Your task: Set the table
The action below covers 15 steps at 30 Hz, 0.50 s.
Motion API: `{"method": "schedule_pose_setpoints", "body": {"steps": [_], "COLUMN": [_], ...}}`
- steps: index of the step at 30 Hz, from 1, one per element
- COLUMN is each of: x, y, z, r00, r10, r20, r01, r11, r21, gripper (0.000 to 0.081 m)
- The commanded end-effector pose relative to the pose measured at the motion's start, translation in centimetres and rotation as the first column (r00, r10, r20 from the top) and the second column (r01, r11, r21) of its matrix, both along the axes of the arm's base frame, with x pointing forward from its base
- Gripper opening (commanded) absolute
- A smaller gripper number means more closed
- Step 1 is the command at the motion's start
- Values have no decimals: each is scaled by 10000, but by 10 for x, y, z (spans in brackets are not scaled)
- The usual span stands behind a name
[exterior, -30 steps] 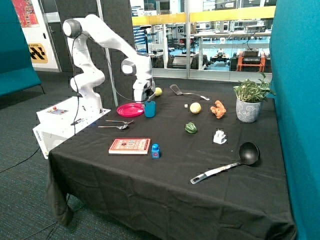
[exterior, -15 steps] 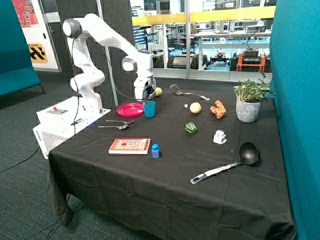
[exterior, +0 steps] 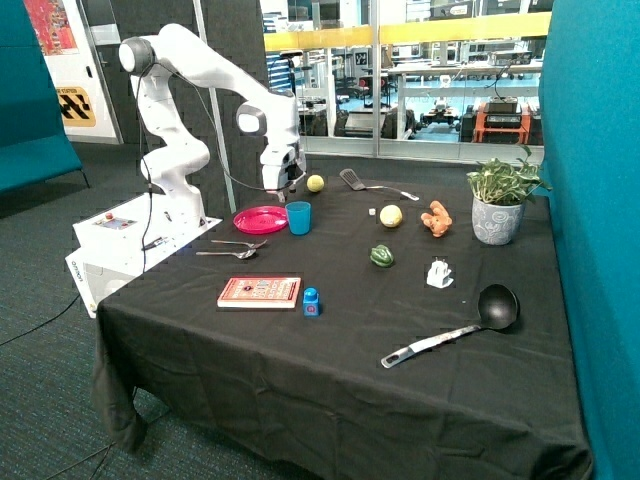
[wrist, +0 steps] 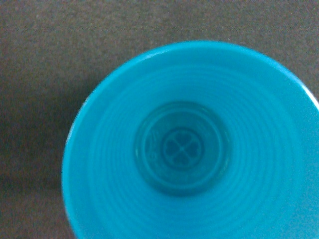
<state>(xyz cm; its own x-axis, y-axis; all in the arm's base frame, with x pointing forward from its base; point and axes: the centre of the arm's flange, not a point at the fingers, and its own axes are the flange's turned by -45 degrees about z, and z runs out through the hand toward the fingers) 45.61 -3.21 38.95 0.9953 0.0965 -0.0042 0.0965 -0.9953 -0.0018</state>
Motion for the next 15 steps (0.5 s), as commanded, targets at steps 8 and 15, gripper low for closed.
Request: {"method": "schedule_pose_setpoints", "body": {"steps": [8,15], "x": [-20,-25], "y": [-10,-22], "z": [31,33], "r00": [9993,9996], "r10": [358,293], "r20": [44,44], "r01": [-358,-293], "r11": [9994,9996], "r21": [-14,-14], "gripper": [519,519]}}
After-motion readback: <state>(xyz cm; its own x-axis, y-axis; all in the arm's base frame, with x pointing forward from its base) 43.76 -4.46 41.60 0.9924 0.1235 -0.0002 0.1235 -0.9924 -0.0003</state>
